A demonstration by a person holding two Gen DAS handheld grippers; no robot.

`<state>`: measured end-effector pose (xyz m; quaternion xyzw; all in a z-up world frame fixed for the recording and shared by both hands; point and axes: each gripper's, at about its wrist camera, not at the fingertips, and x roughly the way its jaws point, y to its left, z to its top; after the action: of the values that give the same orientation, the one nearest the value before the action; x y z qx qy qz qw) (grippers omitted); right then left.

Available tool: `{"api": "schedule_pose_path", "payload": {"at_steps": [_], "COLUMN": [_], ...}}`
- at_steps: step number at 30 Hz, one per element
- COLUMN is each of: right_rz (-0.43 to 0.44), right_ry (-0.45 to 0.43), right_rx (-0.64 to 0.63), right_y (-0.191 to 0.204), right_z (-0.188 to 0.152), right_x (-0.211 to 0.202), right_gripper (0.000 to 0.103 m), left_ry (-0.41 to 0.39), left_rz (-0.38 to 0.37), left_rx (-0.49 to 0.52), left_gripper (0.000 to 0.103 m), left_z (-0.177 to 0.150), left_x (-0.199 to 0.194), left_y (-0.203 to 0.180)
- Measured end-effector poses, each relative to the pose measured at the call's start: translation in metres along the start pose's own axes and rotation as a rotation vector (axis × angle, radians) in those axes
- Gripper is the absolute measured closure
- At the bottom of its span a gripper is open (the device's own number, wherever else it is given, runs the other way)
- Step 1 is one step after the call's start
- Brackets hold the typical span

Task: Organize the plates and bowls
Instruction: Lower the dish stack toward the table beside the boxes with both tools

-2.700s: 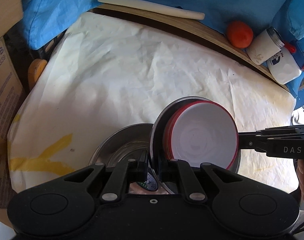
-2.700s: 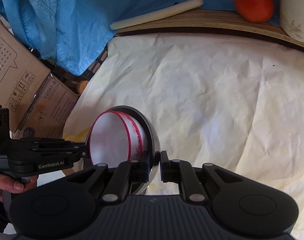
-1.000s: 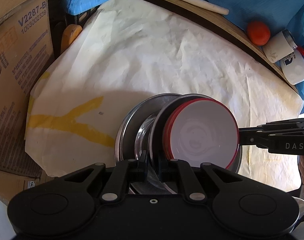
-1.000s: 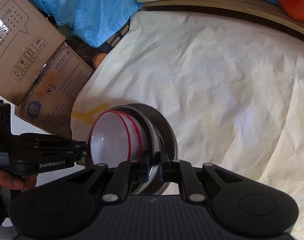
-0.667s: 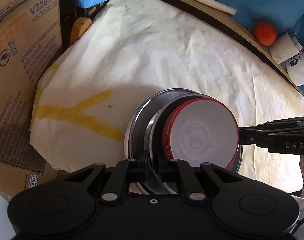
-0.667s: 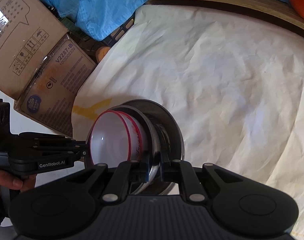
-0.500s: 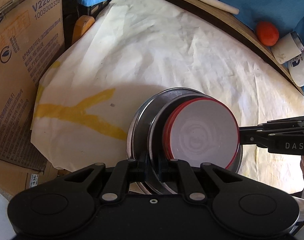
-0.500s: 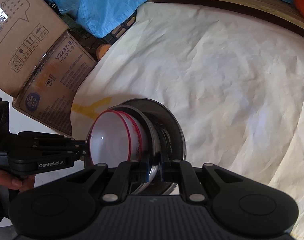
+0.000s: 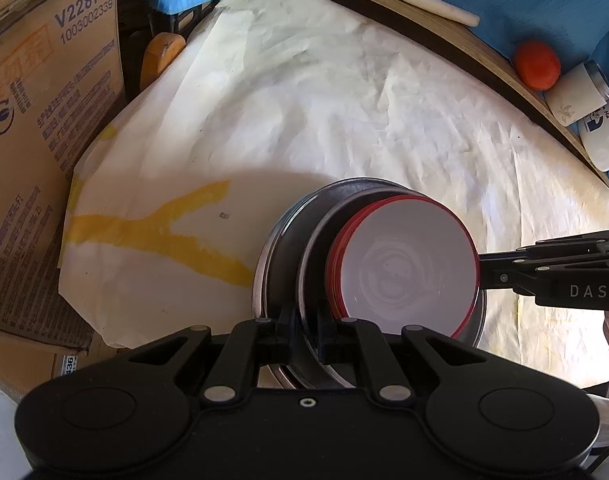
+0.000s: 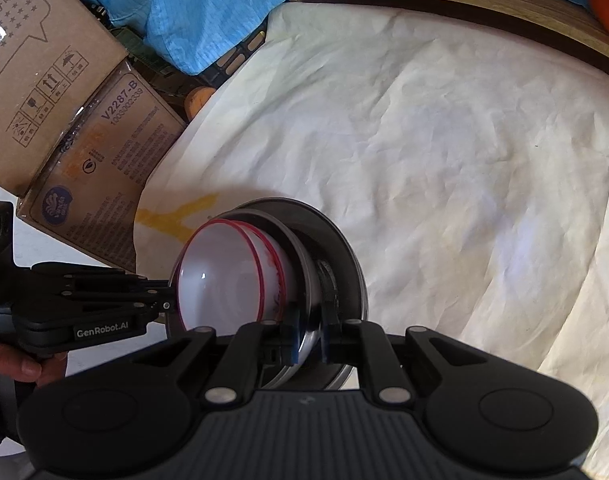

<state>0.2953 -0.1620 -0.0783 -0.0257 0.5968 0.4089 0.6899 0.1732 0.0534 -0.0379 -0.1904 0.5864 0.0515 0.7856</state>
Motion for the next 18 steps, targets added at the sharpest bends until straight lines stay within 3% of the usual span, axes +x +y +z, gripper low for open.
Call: {"api": "schedule_pose_path", "payload": {"at_steps": [18], "right_rz": [-0.001], "right_ry": [0.0], "right_rx": [0.009], "right_y": [-0.0011], "right_z": [0.001], "right_x": [0.0015], "right_gripper": [0.092], "left_ry": [0.001], "left_rz": [0.008], "left_rx": [0.01], "left_gripper": [0.094], "left_z": [0.003], "left_x": [0.0041], "left_y": [-0.0032]}}
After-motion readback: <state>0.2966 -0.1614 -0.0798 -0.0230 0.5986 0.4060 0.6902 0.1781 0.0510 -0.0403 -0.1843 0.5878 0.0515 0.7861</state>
